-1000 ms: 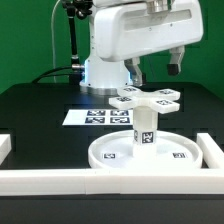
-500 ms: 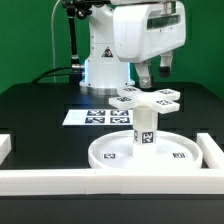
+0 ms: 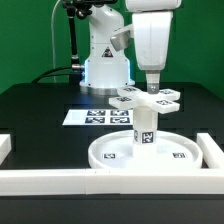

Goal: Assemble round table

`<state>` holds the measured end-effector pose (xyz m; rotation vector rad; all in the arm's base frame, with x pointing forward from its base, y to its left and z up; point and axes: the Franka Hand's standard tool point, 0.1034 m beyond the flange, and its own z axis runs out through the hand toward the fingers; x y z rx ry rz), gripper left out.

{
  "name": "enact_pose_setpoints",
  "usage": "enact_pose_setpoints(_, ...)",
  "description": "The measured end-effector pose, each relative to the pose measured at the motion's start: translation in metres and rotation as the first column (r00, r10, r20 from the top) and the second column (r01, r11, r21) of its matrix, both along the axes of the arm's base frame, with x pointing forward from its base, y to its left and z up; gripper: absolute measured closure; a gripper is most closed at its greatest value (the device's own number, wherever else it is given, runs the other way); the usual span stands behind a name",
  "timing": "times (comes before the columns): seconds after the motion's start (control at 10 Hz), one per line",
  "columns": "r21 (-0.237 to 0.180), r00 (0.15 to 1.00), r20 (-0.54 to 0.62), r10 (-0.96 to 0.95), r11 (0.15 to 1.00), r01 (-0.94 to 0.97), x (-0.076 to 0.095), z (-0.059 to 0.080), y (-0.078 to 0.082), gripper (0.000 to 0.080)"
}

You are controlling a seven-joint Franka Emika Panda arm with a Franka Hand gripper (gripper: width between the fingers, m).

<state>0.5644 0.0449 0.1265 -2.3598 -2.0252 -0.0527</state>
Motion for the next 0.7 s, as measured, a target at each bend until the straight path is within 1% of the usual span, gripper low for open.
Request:
enact_pose_setpoints(0.2,-0.002,0.997,-0.003,0.076,0.997,-0.076,-0.001,-0.004,-0.004,0.0151)
enact_pose_setpoints(0.5,-0.002,0.999,-0.006,0.045,0.999,-0.045,-0.001,-0.005,-0.013,0.0151)
enact_pose_setpoints(0.7,0.000,1.000,-0.005,-0.025,1.000,0.025,0.000,-0.004,-0.020,0.0151)
